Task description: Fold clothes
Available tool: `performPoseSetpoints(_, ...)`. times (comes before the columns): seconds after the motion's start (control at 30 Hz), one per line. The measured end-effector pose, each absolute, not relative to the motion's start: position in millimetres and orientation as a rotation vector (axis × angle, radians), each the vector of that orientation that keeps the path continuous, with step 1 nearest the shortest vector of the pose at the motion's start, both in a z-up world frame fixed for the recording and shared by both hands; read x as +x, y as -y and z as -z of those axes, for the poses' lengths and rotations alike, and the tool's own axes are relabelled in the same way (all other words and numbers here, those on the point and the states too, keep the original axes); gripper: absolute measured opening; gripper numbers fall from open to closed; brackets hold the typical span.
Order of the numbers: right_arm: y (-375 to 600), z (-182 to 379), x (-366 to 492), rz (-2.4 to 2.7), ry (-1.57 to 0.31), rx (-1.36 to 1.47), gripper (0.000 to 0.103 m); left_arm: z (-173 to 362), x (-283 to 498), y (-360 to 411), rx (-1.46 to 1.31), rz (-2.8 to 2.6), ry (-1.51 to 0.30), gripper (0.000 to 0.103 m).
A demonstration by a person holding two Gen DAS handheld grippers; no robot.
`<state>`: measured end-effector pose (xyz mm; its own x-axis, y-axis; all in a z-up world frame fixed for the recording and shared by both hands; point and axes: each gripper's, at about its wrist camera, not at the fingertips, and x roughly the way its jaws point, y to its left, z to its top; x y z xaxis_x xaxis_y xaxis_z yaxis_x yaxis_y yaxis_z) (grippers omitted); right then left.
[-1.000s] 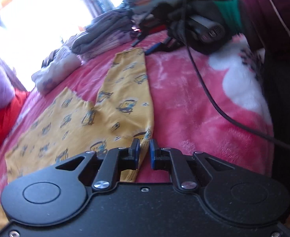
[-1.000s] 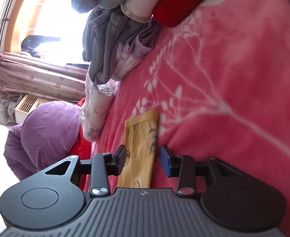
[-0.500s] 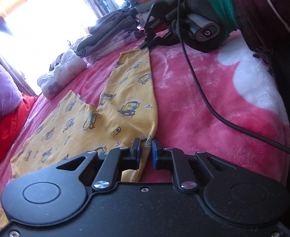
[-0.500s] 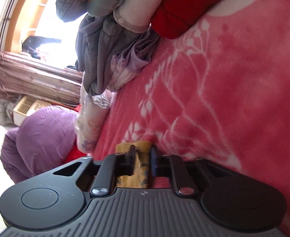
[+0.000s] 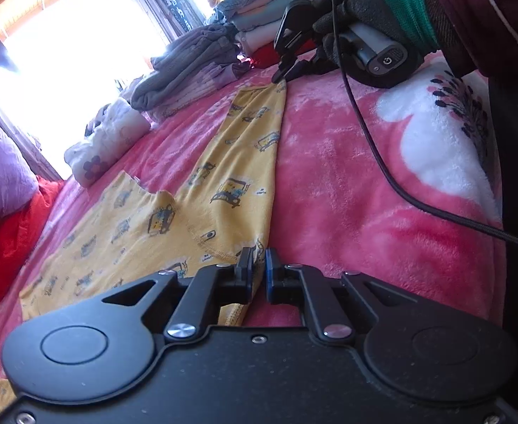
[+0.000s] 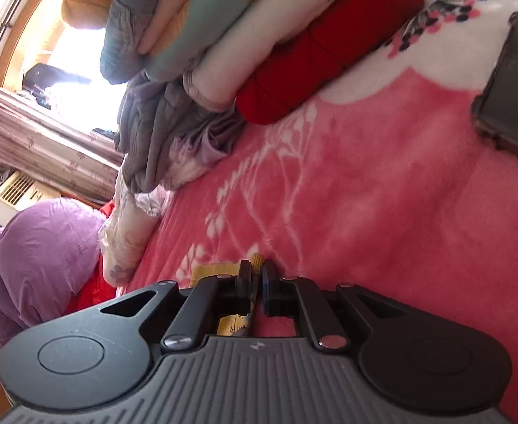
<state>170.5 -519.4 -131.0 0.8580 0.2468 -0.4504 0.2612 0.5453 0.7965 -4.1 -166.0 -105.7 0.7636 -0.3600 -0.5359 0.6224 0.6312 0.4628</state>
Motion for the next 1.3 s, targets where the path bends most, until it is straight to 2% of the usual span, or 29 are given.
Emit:
performPoseSetpoints(0.07, 515, 130, 172, 0.006, -0.55, 0.994, 0.016, 108, -8, 169, 0.712, 0.569, -0.387, 0.004)
performPoseSetpoints(0.13, 512, 130, 172, -0.002, -0.545, 0.985, 0.018, 111, -10, 171, 0.733, 0.576, -0.374, 0.004)
performPoseSetpoints(0.17, 512, 130, 172, -0.004, -0.543, 0.979, 0.018, 111, -12, 171, 0.738, 0.593, -0.374, 0.004)
performPoseSetpoints(0.2, 511, 130, 172, -0.006, -0.541, 0.978, 0.018, 112, -13, 170, 0.743, 0.61, -0.374, 0.0)
performPoseSetpoints(0.3, 511, 132, 173, -0.027, -0.535, 0.983, 0.016, 108, -20, 170, 0.749, 0.664, -0.37, 0.0)
performPoseSetpoints(0.33, 509, 130, 174, -0.019, -0.538, 0.965, 0.012, 107, -21, 171, 0.756, 0.67, -0.365, 0.0)
performPoseSetpoints(0.47, 503, 127, 178, 0.009, -0.546, 0.916, 0.01, 100, -17, 166, 0.685, 0.659, -0.385, 0.0)
performPoseSetpoints(0.53, 503, 122, 176, 0.039, -0.535, 0.899, 0.012, 92, -13, 164, 0.665, 0.623, -0.36, 0.004)
performPoseSetpoints(0.6, 502, 113, 169, 0.068, -0.499, 0.867, 0.017, 93, -10, 165, 0.702, 0.592, -0.345, 0.011)
performPoseSetpoints(0.67, 502, 102, 157, 0.082, -0.462, 0.844, 0.039, 101, -7, 166, 0.7, 0.596, -0.386, 0.011)
performPoseSetpoints(0.73, 500, 97, 145, 0.079, -0.459, 0.854, 0.048, 110, -8, 170, 0.733, 0.595, -0.399, 0.012)
performPoseSetpoints(0.8, 497, 98, 134, 0.079, -0.5, 0.895, 0.051, 115, -11, 174, 0.773, 0.575, -0.378, 0.012)
performPoseSetpoints(0.83, 494, 102, 127, 0.078, -0.533, 0.937, 0.052, 116, -10, 175, 0.771, 0.57, -0.382, 0.008)
performPoseSetpoints(0.87, 489, 108, 121, 0.072, -0.574, 0.992, 0.052, 116, -9, 174, 0.763, 0.569, -0.388, 0.002)
performPoseSetpoints(1.1, 418, 105, 62, -0.082, -0.725, 0.959, 0.051, 117, -13, 170, 0.778, 0.621, -0.381, 0.0)
performPoseSetpoints(1.17, 389, 92, 50, -0.123, -0.706, 0.847, 0.041, 117, -13, 169, 0.758, 0.62, -0.392, 0.0)
performPoseSetpoints(1.23, 364, 72, 46, -0.219, -0.626, 0.707, 0.039, 115, -13, 167, 0.731, 0.613, -0.404, 0.001)
performPoseSetpoints(1.3, 339, 61, 50, -0.304, -0.606, 0.567, 0.035, 108, -11, 162, 0.692, 0.619, -0.433, 0.007)
